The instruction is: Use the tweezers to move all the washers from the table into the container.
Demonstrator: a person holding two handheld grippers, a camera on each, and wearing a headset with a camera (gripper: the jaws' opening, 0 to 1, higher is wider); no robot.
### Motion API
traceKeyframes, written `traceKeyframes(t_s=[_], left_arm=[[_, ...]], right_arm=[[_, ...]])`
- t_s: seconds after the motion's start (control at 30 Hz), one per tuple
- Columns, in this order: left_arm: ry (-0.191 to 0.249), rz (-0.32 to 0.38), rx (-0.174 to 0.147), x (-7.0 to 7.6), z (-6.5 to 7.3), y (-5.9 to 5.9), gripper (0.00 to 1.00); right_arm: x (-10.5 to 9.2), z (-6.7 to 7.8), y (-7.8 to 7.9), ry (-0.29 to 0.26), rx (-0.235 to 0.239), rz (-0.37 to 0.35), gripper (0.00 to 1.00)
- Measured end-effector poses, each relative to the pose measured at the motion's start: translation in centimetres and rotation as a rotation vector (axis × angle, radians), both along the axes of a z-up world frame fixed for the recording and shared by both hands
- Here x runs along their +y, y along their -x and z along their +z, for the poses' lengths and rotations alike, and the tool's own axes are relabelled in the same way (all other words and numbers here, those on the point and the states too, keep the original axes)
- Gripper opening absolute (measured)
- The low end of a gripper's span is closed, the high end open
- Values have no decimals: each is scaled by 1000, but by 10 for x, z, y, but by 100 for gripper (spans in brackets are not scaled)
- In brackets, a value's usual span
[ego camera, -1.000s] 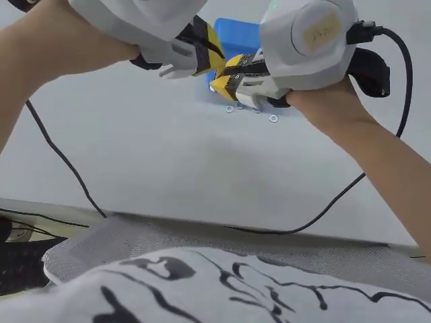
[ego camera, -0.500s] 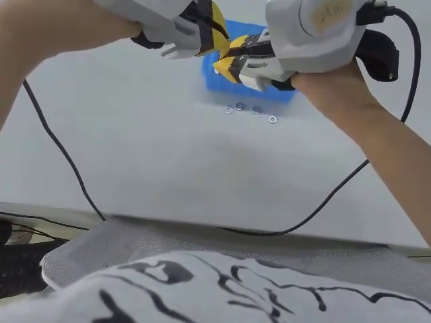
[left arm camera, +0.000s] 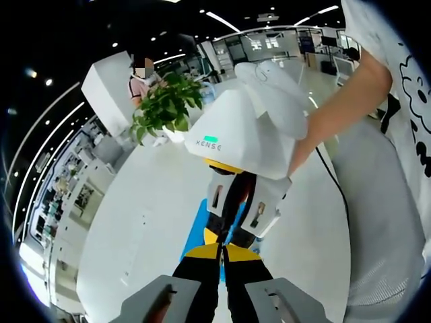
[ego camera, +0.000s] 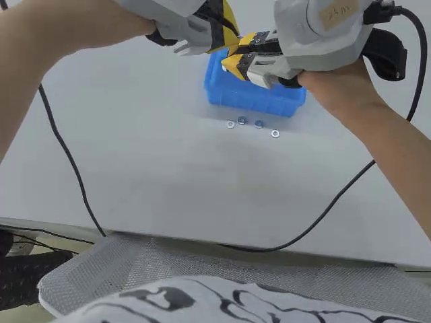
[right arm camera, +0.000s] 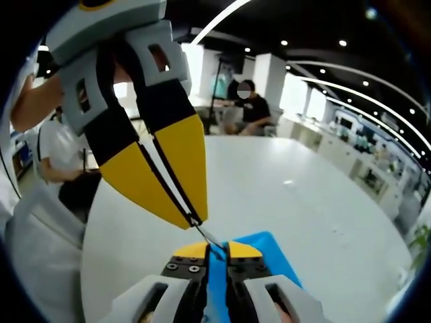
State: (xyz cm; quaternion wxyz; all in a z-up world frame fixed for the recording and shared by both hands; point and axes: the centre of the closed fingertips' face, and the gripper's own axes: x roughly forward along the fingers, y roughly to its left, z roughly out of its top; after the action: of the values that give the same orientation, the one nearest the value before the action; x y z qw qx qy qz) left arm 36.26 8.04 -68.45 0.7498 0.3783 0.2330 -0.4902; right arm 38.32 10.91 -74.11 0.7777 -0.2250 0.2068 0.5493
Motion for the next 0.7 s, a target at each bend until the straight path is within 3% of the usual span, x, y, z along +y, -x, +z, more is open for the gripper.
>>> traceKeyframes(t_s=[0.13,0.33,0.53,0.7], left_arm=[[-15,6,5,1,-10,-9,0],[-24,14,25,3,-27,-17,0],[-9,32,53,4,-38,-20,0],[-20,33,61,6,-50,-33,0]], right_arm=[[2,-15,-11,25,4,1,4],[5,-32,-15,66,13,11,4],[-2,-37,-14,95,32,7,4],[0,-48,-18,103,39,5,4]])
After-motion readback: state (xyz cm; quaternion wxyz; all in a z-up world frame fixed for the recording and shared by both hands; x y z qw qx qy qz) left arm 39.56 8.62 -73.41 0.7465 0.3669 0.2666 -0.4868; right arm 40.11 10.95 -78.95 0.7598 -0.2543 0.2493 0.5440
